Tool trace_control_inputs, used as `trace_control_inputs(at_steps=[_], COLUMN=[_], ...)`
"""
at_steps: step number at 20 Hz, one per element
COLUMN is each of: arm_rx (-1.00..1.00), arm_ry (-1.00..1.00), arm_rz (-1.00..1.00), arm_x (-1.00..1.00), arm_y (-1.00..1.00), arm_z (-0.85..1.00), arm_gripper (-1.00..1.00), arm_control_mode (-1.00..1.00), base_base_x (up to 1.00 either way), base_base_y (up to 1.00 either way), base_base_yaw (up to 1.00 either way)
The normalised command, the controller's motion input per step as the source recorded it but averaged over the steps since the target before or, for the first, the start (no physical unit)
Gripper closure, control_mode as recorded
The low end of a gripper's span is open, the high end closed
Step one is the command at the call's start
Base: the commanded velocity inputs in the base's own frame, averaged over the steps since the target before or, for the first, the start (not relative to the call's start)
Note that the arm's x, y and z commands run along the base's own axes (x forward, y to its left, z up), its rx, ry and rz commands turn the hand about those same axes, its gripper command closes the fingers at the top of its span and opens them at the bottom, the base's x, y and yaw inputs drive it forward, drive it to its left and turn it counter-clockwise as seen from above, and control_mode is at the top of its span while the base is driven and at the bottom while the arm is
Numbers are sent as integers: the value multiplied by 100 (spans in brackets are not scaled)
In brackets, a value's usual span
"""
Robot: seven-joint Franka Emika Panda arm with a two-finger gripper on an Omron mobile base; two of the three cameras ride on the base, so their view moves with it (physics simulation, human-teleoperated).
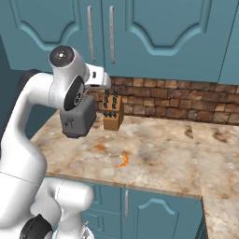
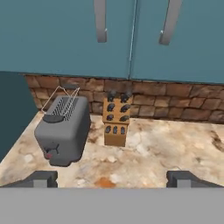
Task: Retrieve the tupperware from the cabinet, then place the raw meat into the tupperware to avoid contamination.
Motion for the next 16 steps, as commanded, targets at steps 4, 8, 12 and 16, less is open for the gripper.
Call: trace_control_inputs(at_steps=[4, 8, 12, 16], arm_rx=[-1, 0, 0, 0], arm_ry=[-23, -27, -30, -29], arm_rz=[-1, 0, 0, 0], arm_x=[0, 0, 0, 0], arm_y=[-17, -13, -7, -5], arm_z=[36, 33, 27, 21], arm_gripper=[-100, -100, -100, -100], arm_control_mode=[-100, -100, -100, -100], base_base_x=[0, 0, 0, 0], base_base_y=[0, 0, 0, 0], base_base_yaw=[0, 0, 0, 0])
